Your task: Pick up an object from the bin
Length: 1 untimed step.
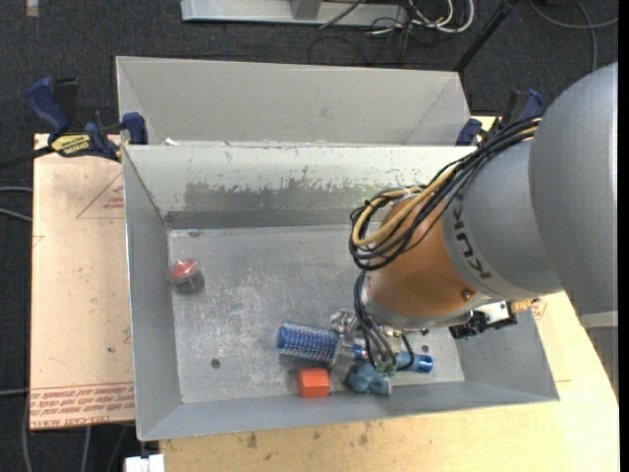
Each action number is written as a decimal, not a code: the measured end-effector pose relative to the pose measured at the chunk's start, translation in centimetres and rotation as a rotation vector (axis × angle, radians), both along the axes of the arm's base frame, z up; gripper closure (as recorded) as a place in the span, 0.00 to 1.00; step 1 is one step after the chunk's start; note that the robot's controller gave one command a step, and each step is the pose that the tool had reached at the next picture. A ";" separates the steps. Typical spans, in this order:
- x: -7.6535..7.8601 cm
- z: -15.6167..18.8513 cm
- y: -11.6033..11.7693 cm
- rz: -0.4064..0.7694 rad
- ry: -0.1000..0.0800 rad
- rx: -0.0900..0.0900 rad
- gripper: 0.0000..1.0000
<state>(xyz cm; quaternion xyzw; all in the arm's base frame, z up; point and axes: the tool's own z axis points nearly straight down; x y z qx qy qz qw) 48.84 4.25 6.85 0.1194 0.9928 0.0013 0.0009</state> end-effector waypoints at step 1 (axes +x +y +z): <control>0.0 2.4 0.1 0.002 0.001 -0.001 1.00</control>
Offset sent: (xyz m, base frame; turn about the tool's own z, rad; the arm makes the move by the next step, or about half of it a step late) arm 0.0001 0.0001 0.0242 0.0000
